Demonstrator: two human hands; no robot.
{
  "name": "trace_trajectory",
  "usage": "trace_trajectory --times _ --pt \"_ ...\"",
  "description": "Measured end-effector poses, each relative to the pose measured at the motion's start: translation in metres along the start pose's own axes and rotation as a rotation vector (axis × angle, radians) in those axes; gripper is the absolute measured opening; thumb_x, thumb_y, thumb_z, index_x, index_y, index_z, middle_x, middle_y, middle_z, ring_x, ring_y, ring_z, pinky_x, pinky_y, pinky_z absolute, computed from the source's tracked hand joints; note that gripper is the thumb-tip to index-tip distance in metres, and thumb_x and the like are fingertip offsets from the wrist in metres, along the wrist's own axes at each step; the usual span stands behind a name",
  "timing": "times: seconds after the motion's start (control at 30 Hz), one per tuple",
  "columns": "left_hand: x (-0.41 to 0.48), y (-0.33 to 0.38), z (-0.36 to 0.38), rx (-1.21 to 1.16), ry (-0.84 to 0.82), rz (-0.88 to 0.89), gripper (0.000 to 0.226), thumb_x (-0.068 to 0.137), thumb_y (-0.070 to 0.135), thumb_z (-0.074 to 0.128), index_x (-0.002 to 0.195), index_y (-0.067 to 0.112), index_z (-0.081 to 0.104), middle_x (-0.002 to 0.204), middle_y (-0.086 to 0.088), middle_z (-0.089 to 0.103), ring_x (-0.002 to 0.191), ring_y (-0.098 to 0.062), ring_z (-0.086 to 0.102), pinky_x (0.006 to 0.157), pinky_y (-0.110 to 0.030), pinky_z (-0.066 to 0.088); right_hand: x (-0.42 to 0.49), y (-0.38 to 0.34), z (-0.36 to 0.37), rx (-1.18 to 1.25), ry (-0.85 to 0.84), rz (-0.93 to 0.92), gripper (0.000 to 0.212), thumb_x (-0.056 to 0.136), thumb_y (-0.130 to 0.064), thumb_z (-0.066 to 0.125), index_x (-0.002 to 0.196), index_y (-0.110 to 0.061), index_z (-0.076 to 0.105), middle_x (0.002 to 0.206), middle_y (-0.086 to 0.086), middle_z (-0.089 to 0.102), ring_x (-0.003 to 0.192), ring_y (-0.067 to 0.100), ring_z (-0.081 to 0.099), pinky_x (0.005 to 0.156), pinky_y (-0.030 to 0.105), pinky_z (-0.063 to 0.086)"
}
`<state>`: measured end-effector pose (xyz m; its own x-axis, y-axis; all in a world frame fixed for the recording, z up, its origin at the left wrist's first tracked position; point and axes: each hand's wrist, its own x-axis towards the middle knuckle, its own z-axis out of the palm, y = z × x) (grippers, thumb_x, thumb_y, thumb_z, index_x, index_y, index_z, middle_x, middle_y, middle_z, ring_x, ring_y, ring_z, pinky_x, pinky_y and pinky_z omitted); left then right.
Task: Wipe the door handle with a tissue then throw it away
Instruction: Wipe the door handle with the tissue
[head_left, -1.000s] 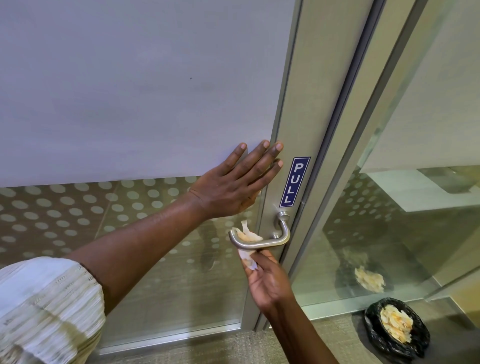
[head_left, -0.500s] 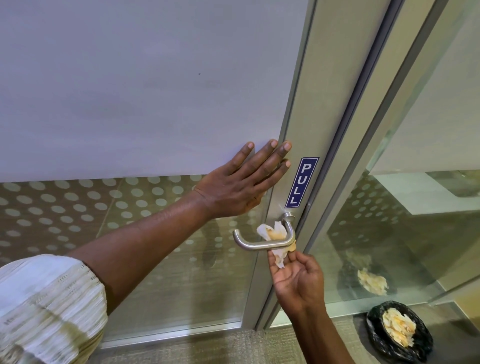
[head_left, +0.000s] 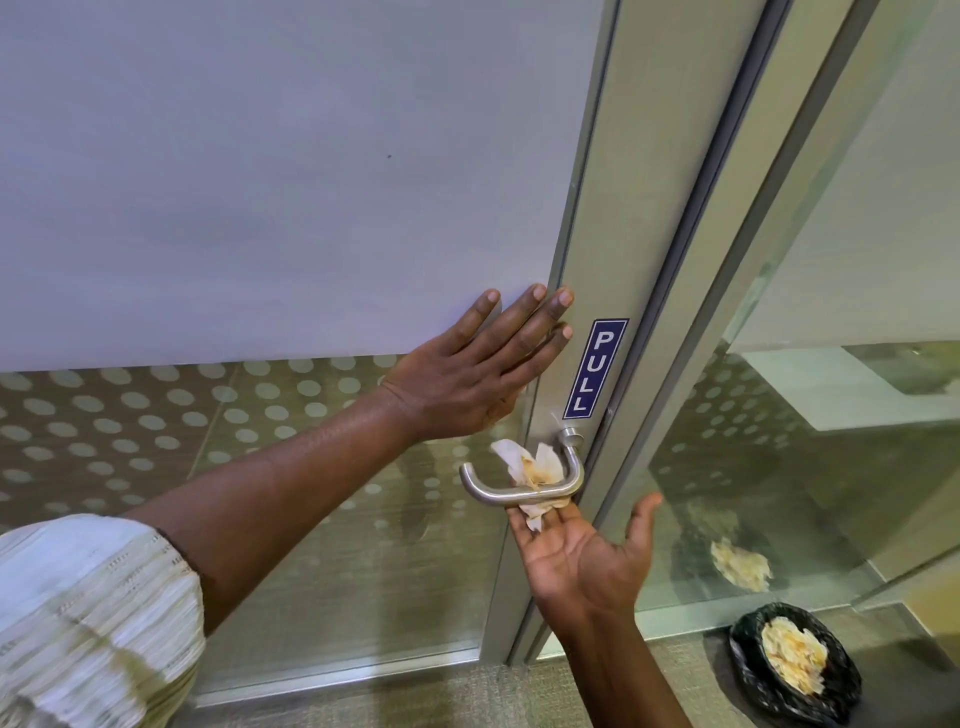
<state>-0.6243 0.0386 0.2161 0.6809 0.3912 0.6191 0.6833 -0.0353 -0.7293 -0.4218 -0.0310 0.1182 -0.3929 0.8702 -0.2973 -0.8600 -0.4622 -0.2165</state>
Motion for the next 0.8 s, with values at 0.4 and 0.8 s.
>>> trace_trajectory --times 0.4,0.8 --pt "0.0 -0.001 0.001 -0.007 -0.001 -0.001 0.072 0.103 0.034 0.05 0.166 0.005 0.029 0.171 -0.021 0.024 0.159 -0.038 0.024 0.13 -0.054 0.012 -0.006 0.046 0.015 -0.141 0.107 -0.057 0.108 0.067 -0.079 0.067 0.137 0.002 0.055 0.134 0.024 0.063 0.131 0.04 0.055 0.117 0.047 0.035" --pt "0.001 -0.003 -0.004 0.02 -0.015 0.005 0.066 0.105 0.032 0.043 0.165 0.006 0.032 0.17 -0.021 0.028 0.157 -0.037 0.027 0.129 -0.054 0.009 0.014 0.065 0.028 -0.232 -0.05 0.001 0.12 0.055 -0.073 0.082 0.14 0.005 0.049 0.139 0.03 0.056 0.129 0.043 0.056 0.119 0.053 0.032"
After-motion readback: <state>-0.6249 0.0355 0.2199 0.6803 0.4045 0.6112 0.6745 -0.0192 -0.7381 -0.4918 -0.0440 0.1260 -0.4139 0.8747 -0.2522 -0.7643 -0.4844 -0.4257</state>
